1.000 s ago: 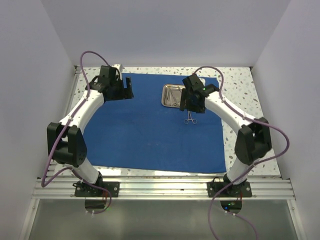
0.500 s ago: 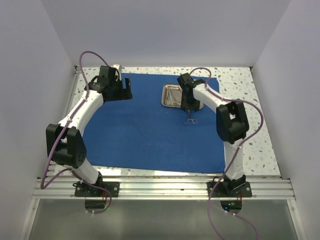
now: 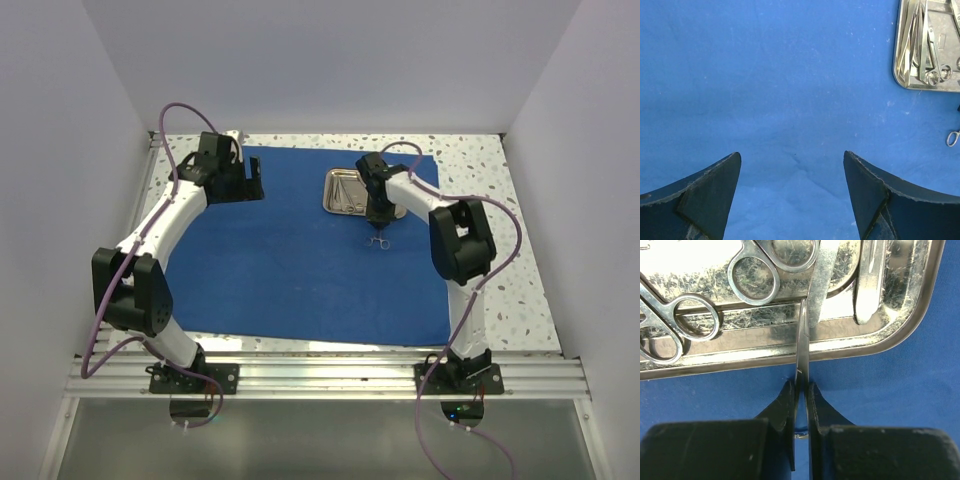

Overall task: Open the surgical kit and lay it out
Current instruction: Pick up the medical item from the container, then place the medical item in the surgical kit.

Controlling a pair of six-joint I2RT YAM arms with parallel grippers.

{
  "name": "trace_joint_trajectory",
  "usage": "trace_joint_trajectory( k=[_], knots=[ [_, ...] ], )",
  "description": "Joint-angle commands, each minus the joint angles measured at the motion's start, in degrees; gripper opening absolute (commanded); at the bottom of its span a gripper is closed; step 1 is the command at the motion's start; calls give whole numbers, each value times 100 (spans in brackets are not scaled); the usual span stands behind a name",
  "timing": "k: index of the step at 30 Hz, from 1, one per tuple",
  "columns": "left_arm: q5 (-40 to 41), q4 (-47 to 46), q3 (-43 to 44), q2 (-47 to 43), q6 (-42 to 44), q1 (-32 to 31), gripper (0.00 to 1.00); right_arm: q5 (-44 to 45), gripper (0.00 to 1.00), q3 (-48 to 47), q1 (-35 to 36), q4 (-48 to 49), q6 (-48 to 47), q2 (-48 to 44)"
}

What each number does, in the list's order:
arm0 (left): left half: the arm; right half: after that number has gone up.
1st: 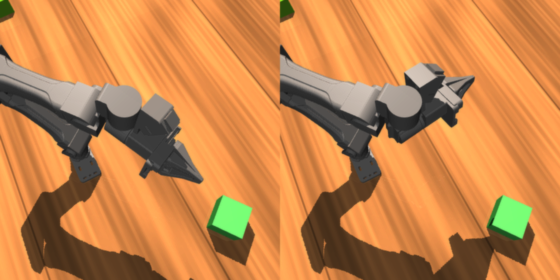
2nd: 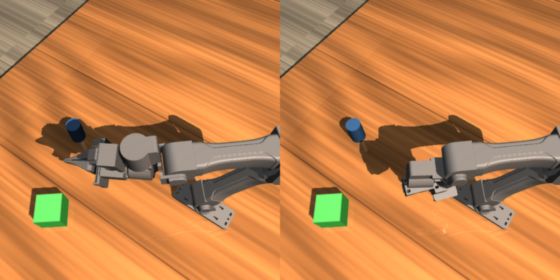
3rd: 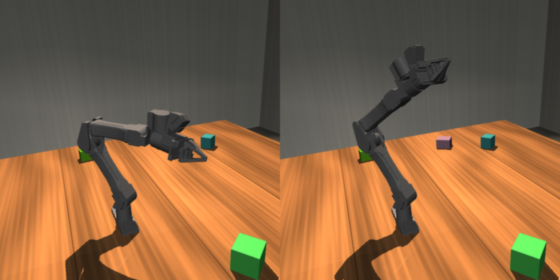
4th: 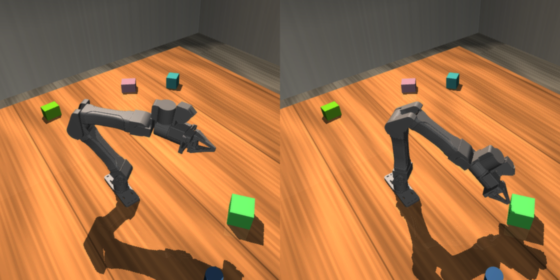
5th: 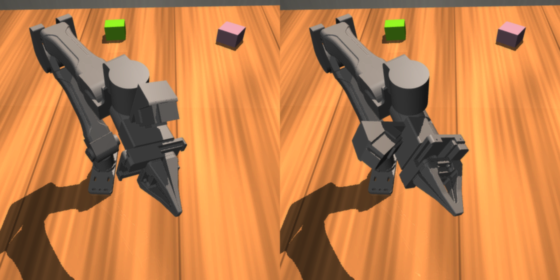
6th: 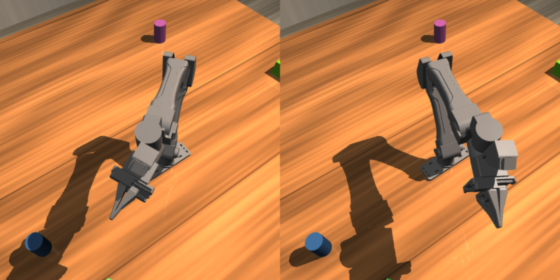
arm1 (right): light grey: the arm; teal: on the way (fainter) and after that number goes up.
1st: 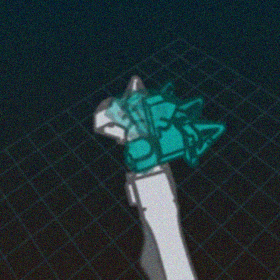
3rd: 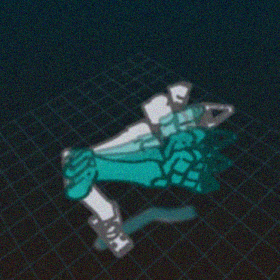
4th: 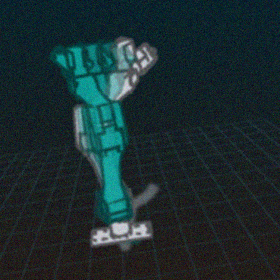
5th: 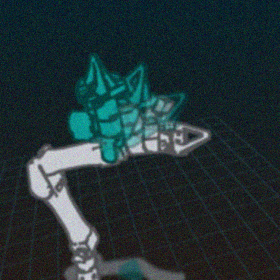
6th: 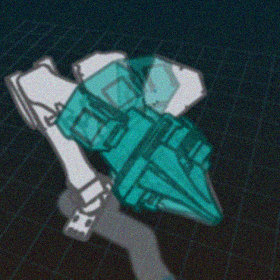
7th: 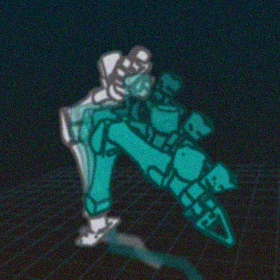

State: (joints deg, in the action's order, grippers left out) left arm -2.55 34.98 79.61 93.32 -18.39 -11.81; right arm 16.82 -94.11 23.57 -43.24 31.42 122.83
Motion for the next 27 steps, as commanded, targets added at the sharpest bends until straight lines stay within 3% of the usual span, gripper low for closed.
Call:
trace_joint_trajectory(
  k=[1,8,14,19,20,21,22,23,24,27],
  knots=[
    [-62,-26,168,-68,64,-32,87,93,0,60,-54,-201,-74,-346],
    [-105,-141,221,-7,-50,-40,87,-90,0,462,-37,-597,-40,-1488],
    [-79,-246,572,405,-243,-382,87,-477,0,2306,130,-326,285,-3000],
    [8,-246,1529,1293,-428,-865,87,-978,0,3775,367,298,611,-3686],
    [52,-229,1905,1599,-472,-945,86,-1014,5,3916,411,360,724,-3765],
    [96,-203,2118,1776,-498,-1006,86,-1101,19,4152,446,535,734,-3783],
    [131,-133,2337,1952,-525,-1155,86,-1067,38,4242,499,580,743,-3801],
    [175,-97,2783,2319,-560,-1217,85,-1006,74,4303,517,580,795,-3853],
    [210,-62,3014,2505,-586,-1288,84,-857,85,4356,517,537,822,-3889],
    [237,61,3902,3244,-727,-1490,81,-628,92,4147,517,222,831,-4090]
  ],
)
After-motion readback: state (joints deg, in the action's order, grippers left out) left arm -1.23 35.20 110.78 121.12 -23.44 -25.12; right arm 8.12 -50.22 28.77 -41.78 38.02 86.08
